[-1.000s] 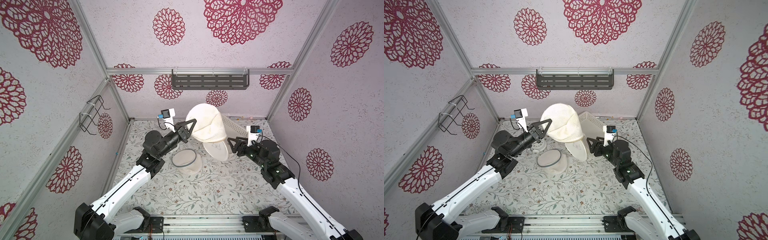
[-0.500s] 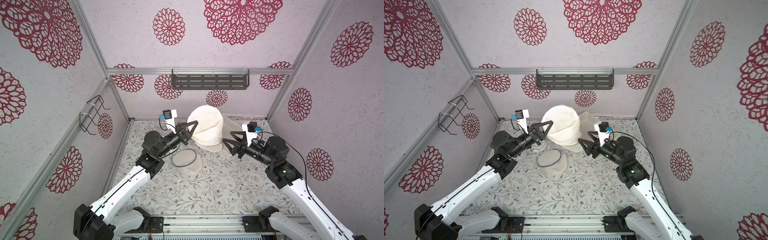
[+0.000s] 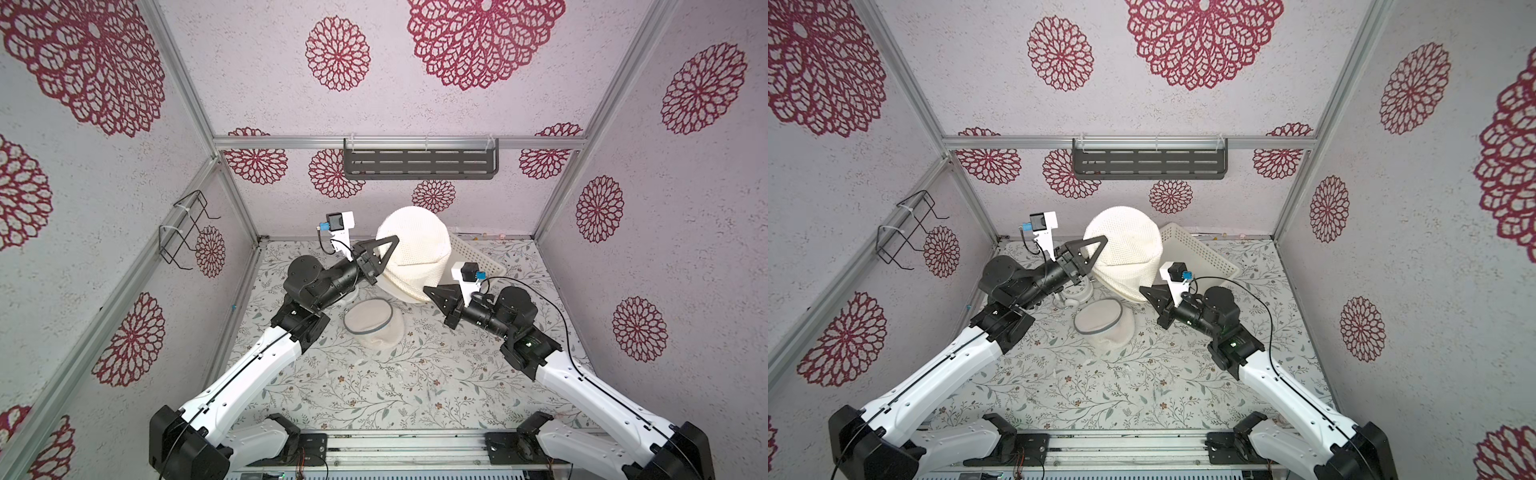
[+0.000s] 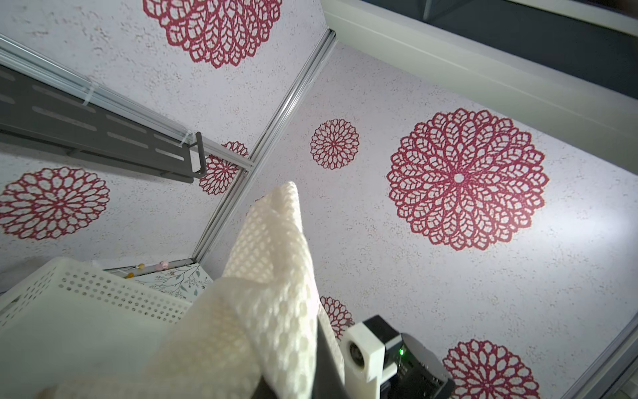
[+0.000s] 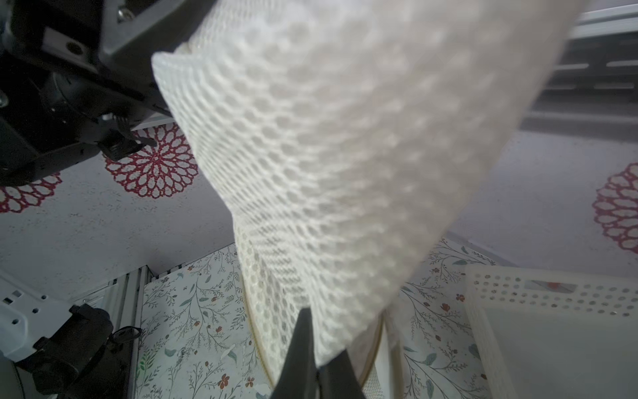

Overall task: Turn the laundry bag inside out
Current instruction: Turn over the laundry bag.

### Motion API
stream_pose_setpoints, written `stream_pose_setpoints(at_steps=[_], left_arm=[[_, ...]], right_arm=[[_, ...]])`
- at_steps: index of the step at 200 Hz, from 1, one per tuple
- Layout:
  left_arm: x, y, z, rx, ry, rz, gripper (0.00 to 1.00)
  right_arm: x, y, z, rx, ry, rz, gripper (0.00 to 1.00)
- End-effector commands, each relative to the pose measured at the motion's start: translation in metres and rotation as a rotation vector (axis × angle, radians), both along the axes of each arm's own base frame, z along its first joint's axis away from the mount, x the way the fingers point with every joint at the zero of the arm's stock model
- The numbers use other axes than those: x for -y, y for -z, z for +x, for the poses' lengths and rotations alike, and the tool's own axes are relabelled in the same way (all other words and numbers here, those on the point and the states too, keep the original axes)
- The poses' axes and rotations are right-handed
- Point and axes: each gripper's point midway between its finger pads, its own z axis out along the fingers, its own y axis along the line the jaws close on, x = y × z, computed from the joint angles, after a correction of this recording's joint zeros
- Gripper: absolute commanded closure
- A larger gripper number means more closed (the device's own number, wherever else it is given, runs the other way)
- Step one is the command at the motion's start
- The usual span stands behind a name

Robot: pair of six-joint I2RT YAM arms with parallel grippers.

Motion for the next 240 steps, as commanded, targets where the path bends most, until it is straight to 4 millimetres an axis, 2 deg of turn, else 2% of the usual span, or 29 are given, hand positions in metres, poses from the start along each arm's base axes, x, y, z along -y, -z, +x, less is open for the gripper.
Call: stream_pose_setpoints(at_steps=[1,34,66,99,118,136,158,188,219,240], left_arm=[[-0.01,-0.036,0.005,-0.046,-0.035,-0.163,1.0],[-0.006,-0.056,0.006,-0.113,-0.007,-0.31,1.0],[0.001,-0.053,0.011,-0.192,0.017,-0.368,1.0],[-0.003,-0.04,0.015,-0.201,-0.023,-0.355,1.0],[-0.002,-0.032,0.014,-0.168,-0.029,-0.291,1.0],[0.004,-0.022,0.011,-0.114,-0.004,-0.19,1.0],[0.016,-0.003,0.006,-0.062,0.073,-0.061,1.0],[0.026,0.021,0.001,-0.041,0.176,0.041,1.0],[0.036,0.03,-0.008,-0.027,0.272,0.086,1.0],[0.041,0.035,-0.014,-0.026,0.324,0.104,1.0]], right_arm=[[-0.004,-0.017,-0.003,0.049,0.041,0.092,1.0],[-0.025,-0.006,0.0,0.045,0.079,0.116,1.0],[-0.017,-0.01,0.011,0.05,0.175,0.149,1.0],[0.022,-0.022,0.012,0.086,0.326,0.111,0.5],[0.044,-0.026,0.0,0.085,0.315,0.066,0.43],[0.051,-0.028,-0.018,0.029,0.202,0.036,0.41],[0.059,-0.045,-0.026,-0.109,0.143,0.041,0.41],[0.073,-0.078,-0.008,-0.207,0.19,0.026,0.29],[0.069,-0.108,0.007,-0.227,0.12,0.075,0.26],[0.061,-0.114,0.015,-0.269,0.05,0.1,0.24]])
